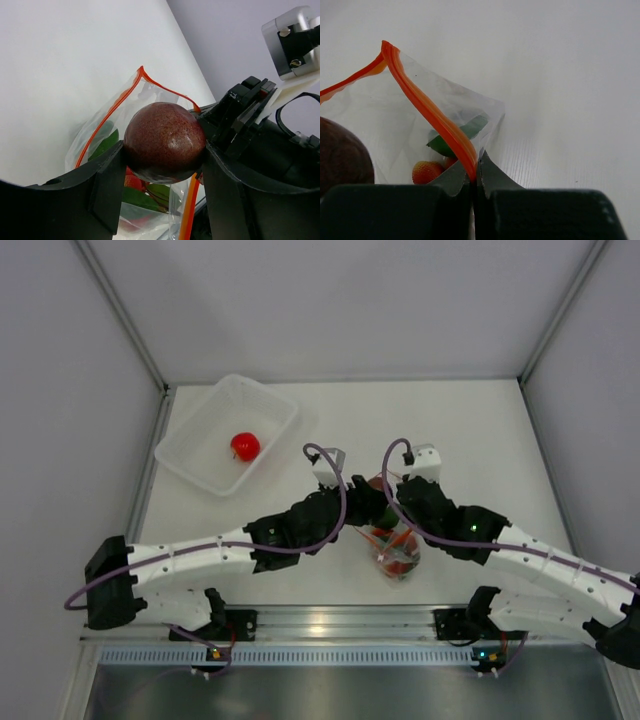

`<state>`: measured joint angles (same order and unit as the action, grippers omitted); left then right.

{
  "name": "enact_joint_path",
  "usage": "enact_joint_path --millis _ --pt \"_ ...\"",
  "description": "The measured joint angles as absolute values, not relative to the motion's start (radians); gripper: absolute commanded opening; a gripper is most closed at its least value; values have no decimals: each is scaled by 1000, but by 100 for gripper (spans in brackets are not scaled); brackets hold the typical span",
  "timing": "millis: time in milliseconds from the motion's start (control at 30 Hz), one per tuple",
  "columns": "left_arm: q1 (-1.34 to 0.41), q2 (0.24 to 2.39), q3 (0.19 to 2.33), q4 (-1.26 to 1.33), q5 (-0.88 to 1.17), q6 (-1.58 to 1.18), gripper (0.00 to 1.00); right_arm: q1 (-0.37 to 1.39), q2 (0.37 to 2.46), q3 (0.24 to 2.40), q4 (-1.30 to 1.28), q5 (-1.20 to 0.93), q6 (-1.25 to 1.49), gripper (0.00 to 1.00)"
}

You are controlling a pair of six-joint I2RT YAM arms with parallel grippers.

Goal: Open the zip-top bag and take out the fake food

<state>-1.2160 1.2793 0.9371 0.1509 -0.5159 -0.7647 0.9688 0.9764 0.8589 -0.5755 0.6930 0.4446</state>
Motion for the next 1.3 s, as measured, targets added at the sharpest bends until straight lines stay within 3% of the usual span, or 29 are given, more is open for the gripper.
enact_joint_path --millis 367,833,1067,1233,1300 --pt "-1126 1135 941 73 -529 -749 0 968 971 859 -576 708 471 0" --pt "-482 1120 1011 -157 -477 -749 0 968 906 871 -586 705 476 0" --pt "-184 1280 1071 -175 -345 -783 0 968 889 871 -584 694 473 0" --pt "-44 1498 1163 -188 -285 -810 10 968 884 871 -581 684 472 0" --pt "-18 1576 1203 -187 -265 -810 24 968 884 872 -577 680 471 0"
